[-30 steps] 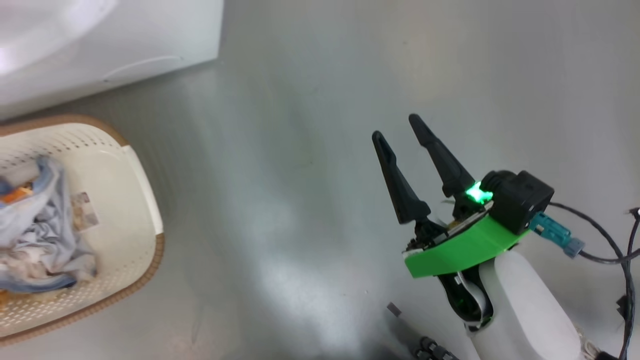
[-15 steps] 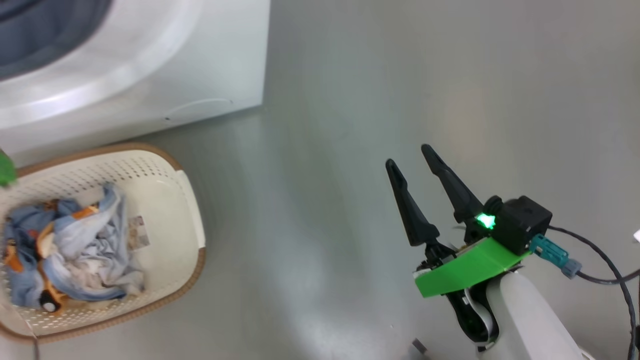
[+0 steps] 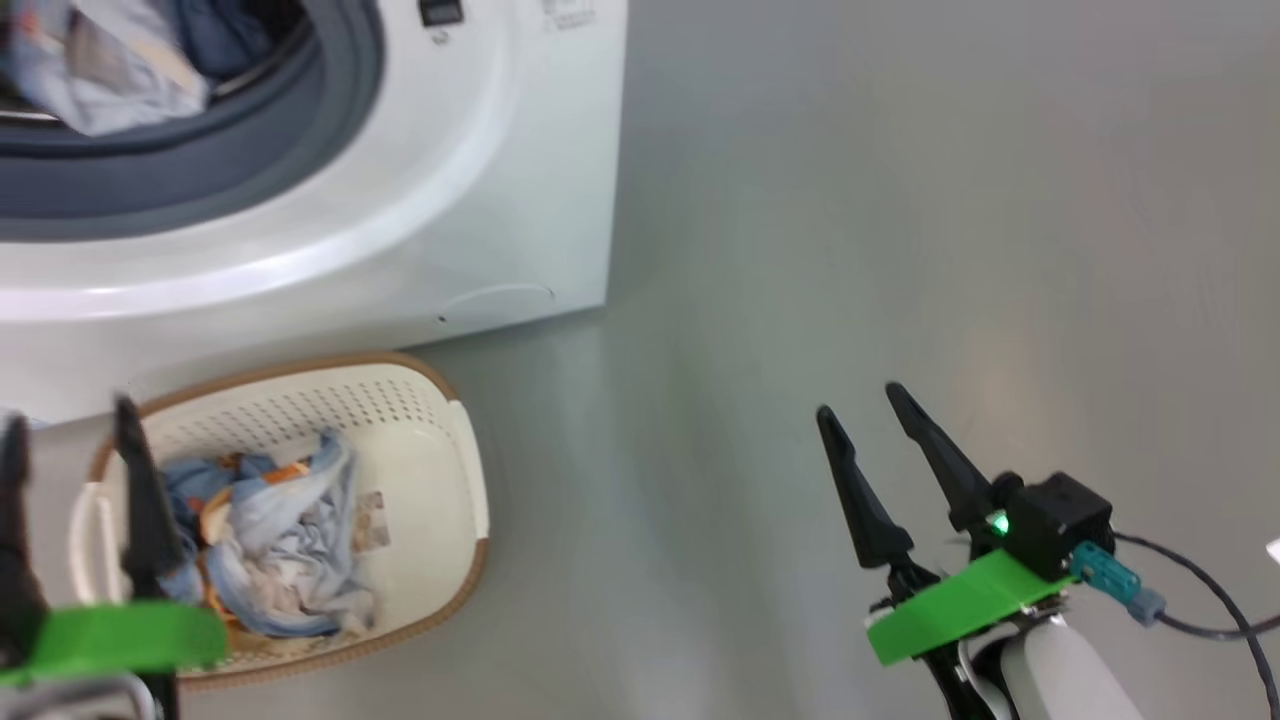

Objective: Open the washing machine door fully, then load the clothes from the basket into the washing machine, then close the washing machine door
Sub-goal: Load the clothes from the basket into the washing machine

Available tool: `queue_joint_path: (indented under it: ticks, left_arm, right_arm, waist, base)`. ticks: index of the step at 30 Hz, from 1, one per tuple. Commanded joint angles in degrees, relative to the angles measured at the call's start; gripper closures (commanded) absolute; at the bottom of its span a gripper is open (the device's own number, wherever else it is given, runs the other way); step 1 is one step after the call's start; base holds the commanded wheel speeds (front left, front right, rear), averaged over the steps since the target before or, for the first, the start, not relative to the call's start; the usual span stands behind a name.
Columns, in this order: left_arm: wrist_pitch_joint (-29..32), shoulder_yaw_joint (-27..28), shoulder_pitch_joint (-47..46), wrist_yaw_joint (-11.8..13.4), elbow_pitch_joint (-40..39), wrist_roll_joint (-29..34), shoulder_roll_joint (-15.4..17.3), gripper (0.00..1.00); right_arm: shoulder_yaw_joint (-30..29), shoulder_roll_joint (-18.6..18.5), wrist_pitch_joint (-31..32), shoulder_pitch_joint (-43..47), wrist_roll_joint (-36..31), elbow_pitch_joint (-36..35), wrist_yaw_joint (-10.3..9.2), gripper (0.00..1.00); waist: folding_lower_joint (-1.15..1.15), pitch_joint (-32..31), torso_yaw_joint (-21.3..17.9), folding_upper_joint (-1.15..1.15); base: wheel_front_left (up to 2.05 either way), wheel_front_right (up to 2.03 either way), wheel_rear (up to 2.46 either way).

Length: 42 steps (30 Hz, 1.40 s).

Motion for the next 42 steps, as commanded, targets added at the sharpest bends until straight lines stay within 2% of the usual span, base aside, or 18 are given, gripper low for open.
queue_joint_path:
  ticks: [1, 15, 31, 42]
  left_arm:
    - [-0.80, 1.62, 1.78, 0.80, -1.94, 0.02, 1.12, 0.00]
    - [-2.13, -2.59, 11.87, -0.31, -1.06, -0.37, -3.41, 0.00]
    - [-2.45, -3.95, 16.10, -0.49, -0.72, 0.46, -4.43, 0.00]
    - [-2.48, -4.34, 16.50, -0.26, -0.52, 0.43, -4.77, 0.00]
  right_arm:
    - [0.45, 0.21, -0.64, 2.00, -1.19, -0.95, 0.09, 0.00]
    - [-2.15, 0.21, 4.46, 9.53, -4.55, -5.84, 0.09, 0.00]
    - [-4.12, 0.21, 9.53, 16.11, -6.27, -12.97, 0.09, 0.00]
    - [-6.29, 0.21, 11.15, 18.00, -7.29, -15.67, 0.09, 0.00]
  waist:
    - [0.00, -4.54, 3.51, 0.00]
    - [0.00, -14.42, 7.21, 0.00]
    - [0.00, -20.48, 7.54, 0.00]
    - [0.00, -21.69, 7.16, 0.00]
  base:
    - [0.00, 0.00, 0.00]
    - [0.00, 0.00, 0.00]
    - [0.00, 0.00, 0.00]
    - [0.00, 0.00, 0.00]
